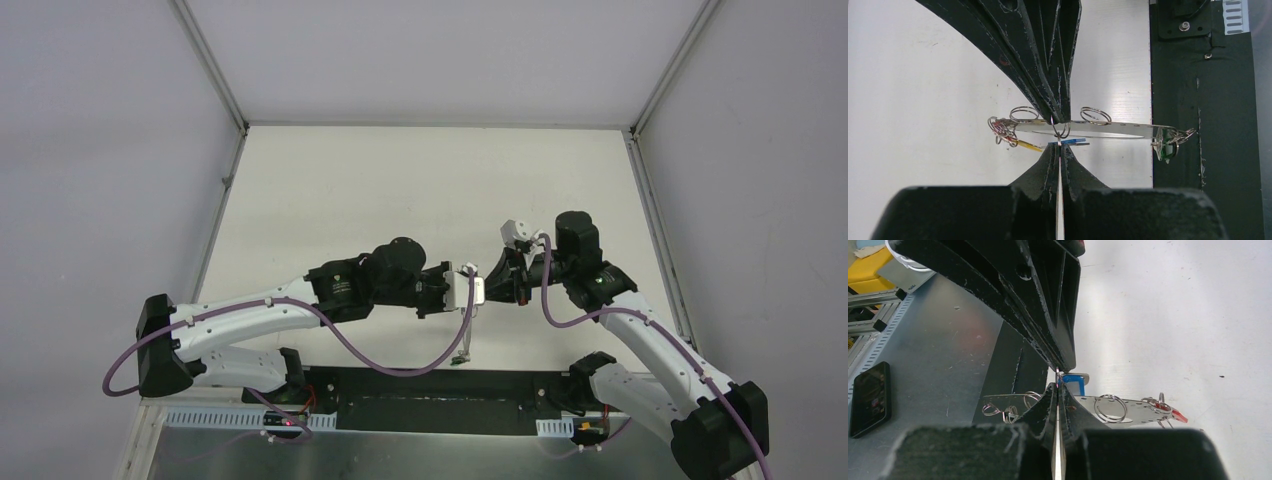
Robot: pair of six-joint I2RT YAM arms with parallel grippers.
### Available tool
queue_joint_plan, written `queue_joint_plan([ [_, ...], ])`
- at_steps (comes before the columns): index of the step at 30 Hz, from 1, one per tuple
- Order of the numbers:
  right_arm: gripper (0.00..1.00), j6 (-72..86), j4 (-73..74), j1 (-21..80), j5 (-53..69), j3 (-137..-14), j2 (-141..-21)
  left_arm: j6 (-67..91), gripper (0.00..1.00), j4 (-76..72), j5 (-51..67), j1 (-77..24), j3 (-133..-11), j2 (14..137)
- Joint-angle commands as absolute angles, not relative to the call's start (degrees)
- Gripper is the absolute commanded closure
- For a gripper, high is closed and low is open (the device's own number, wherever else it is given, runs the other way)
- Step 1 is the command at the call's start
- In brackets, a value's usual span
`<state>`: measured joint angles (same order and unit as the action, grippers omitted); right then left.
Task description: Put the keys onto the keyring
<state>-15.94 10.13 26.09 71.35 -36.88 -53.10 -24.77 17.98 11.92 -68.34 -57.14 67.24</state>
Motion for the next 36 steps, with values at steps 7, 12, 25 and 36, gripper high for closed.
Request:
queue_joint_plan([
  [7, 1.0, -16.6, 6.5, 26.2, 71.4, -37.2, -52.1, -25.6, 1.0, 18.3, 10.2, -70.8, -57.1, 67.8],
  [12, 1.0, -15.9, 5.6, 26.2, 71.4, -36.8, -52.1, -25.8, 1.0, 19.1, 8.6, -71.7, -57.3, 68.5],
  [25, 1.0, -15.3, 5.0, 26.3, 71.3, -36.4, -51.8, -25.1, 0.89, 19.7, 4.2, -73.2, -57.1, 69.4],
  [36, 1.0, -14.8, 4.0, 26.3, 71.1, -35.8, -51.0, -16.9, 0.45, 15.8, -3.5, -73.6, -53.4, 64.0],
])
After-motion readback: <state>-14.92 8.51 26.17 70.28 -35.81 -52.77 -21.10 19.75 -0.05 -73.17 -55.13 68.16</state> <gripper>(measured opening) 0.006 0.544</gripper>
